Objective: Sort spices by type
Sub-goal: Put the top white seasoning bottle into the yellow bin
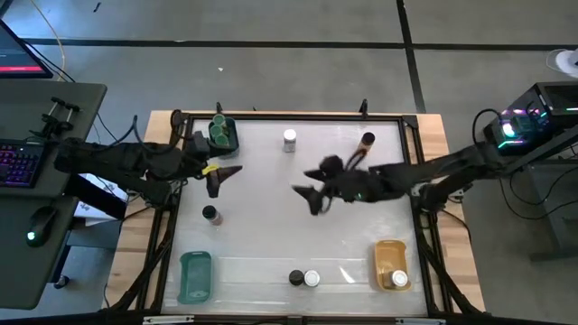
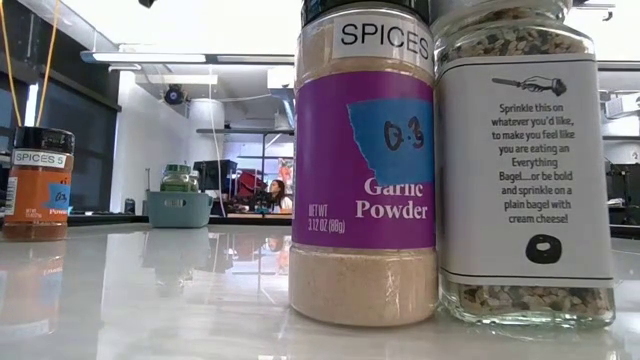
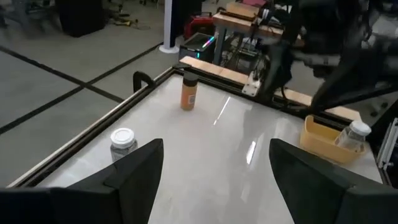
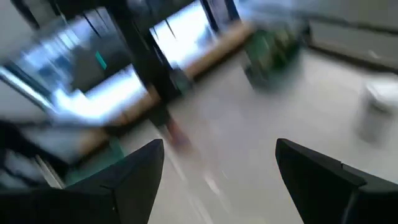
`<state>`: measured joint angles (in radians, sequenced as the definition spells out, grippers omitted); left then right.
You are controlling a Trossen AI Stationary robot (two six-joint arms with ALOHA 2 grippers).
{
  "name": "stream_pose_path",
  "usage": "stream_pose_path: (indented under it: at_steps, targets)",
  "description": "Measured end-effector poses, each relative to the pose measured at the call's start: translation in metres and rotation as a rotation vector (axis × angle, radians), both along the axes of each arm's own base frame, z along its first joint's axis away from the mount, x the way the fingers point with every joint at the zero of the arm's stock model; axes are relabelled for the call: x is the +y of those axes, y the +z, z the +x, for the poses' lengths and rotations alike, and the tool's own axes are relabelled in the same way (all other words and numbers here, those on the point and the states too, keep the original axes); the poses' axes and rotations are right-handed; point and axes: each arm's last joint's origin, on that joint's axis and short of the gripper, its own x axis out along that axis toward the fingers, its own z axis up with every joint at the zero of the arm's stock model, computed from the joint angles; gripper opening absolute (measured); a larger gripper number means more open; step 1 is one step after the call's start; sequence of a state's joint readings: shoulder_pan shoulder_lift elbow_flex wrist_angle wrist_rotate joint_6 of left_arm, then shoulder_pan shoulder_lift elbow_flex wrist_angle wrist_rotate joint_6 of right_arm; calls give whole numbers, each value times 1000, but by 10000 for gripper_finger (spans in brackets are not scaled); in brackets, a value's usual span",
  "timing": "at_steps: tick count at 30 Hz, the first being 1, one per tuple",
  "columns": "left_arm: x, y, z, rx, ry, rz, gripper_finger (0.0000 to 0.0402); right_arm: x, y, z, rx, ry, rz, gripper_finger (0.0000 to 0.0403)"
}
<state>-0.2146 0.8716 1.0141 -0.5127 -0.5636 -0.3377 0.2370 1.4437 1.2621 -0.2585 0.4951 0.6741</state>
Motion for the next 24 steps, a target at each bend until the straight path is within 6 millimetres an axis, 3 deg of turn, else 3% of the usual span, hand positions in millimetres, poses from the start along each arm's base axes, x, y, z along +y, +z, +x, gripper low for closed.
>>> stream_pose_path:
  at_steps: [5,13,19,24]
  targets:
    - [-3,-9,8,77,-57,0,278,-13,3,20,-122,64,4,304]
    - [-6,-24,21,213,-89,53,278,-34,-4,29,-164,-101,153,304]
    - [5,-30,45,227,-31,148,278,-79,-26,44,-116,-247,169,304]
    - [24,-35,65,200,62,135,278,-133,-49,68,88,-307,109,304]
